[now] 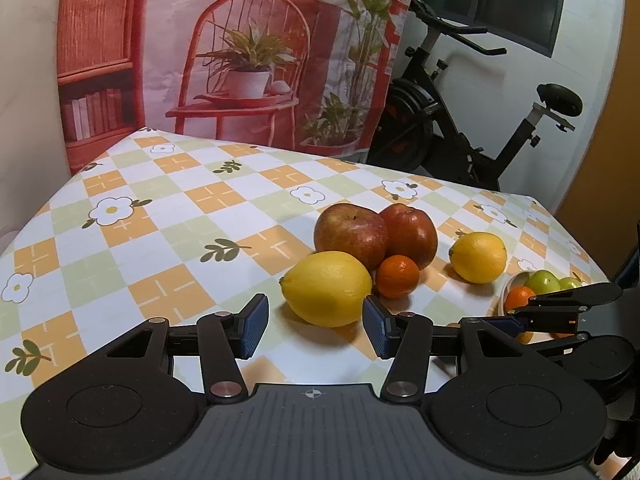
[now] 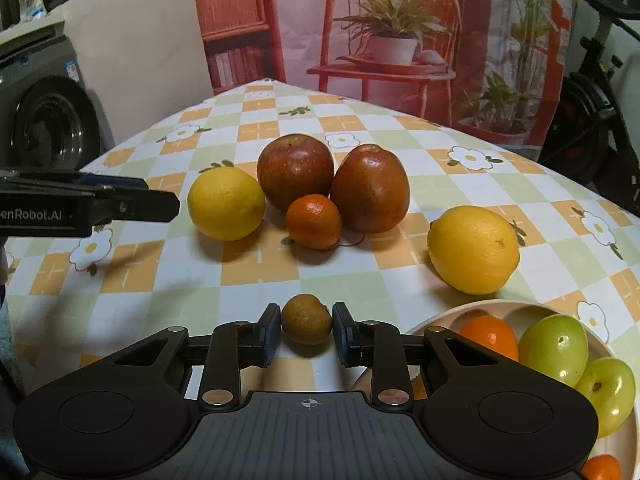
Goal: Organize fruits
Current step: 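Grasp a small brown kiwi with the right gripper while the left gripper grasps a mandarin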
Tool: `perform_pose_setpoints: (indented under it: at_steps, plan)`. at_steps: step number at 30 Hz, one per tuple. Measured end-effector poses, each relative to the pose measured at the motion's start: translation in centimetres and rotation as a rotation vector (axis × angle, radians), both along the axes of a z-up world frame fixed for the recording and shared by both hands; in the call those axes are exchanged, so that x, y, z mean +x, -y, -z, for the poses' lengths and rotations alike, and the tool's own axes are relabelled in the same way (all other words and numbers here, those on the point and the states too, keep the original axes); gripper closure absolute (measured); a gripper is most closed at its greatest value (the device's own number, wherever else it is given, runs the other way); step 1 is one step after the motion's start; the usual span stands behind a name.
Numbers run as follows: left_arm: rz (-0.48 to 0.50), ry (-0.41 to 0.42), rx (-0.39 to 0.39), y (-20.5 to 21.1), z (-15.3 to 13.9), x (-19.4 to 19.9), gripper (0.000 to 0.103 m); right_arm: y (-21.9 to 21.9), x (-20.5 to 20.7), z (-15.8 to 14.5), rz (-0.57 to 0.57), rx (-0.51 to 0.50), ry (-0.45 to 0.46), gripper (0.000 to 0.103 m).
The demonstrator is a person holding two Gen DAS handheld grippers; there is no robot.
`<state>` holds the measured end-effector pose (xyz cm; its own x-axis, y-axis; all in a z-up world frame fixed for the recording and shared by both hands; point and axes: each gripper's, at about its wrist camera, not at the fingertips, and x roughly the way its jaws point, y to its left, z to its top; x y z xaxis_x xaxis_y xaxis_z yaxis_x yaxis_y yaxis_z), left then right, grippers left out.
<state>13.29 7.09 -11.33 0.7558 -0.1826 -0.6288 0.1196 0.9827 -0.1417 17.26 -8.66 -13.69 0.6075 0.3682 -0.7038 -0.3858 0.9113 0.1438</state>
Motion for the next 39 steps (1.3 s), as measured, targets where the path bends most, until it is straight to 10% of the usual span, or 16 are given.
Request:
perform_pose_setpoints:
  at_steps: [20,39]
  plan:
    - [0.191,-0.009,0.106,5.9,-0.5,2.9,0.055,9.6,-5.3,-2.4,0.263,0.201,0.132,0.077]
    - [0.064,-0.132,0.133,8.8,1.4,7.2,0.059,14.5,-8.3,-1.2,0.365,0.251,0.144,0.077]
